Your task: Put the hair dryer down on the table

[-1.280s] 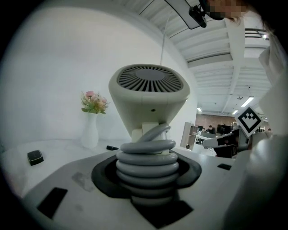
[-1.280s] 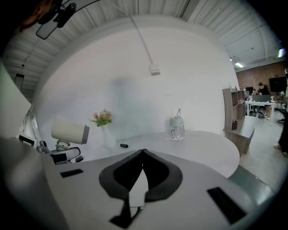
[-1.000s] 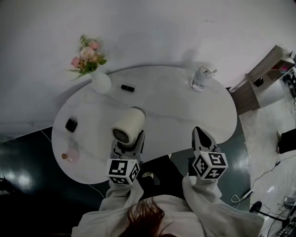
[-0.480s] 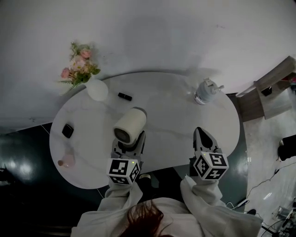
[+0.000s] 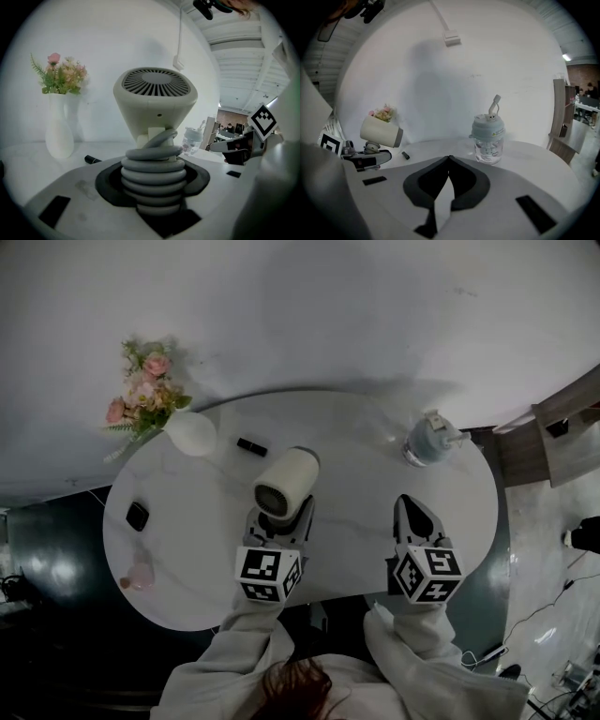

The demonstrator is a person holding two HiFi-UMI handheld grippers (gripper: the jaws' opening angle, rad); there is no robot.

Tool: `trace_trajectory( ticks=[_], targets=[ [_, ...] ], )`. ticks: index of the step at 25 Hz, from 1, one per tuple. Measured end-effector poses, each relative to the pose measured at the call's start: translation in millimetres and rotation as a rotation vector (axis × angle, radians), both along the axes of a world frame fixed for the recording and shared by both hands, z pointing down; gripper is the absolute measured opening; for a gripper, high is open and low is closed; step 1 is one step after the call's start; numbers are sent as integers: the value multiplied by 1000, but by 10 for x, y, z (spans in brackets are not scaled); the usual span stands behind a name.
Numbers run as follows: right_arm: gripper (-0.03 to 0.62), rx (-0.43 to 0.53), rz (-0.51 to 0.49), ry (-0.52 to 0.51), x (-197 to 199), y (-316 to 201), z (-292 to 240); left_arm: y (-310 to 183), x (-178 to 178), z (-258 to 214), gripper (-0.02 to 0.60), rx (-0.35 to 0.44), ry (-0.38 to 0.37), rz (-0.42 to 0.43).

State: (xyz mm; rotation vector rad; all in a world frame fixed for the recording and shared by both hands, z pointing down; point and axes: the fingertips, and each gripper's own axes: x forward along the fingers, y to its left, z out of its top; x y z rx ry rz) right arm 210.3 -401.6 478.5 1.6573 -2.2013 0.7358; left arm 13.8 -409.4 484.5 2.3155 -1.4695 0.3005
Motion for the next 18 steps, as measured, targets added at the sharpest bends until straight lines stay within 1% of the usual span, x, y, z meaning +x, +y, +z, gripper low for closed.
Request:
trace_trajectory(
  ticks=[4, 9, 13, 18],
  targets=[
    [51, 1, -3, 3, -6, -158, 55, -245, 138, 145, 213, -30, -10, 16],
    [51, -5, -4, -3, -4, -312, 148, -524, 298, 339, 212, -70, -55, 28],
    [51, -24, 2, -5, 15, -395, 255, -726, 425, 481, 212, -97, -68, 34],
    [51, -43, 17, 6, 78, -524, 379, -988, 496, 640, 212, -137, -88, 29]
  ],
)
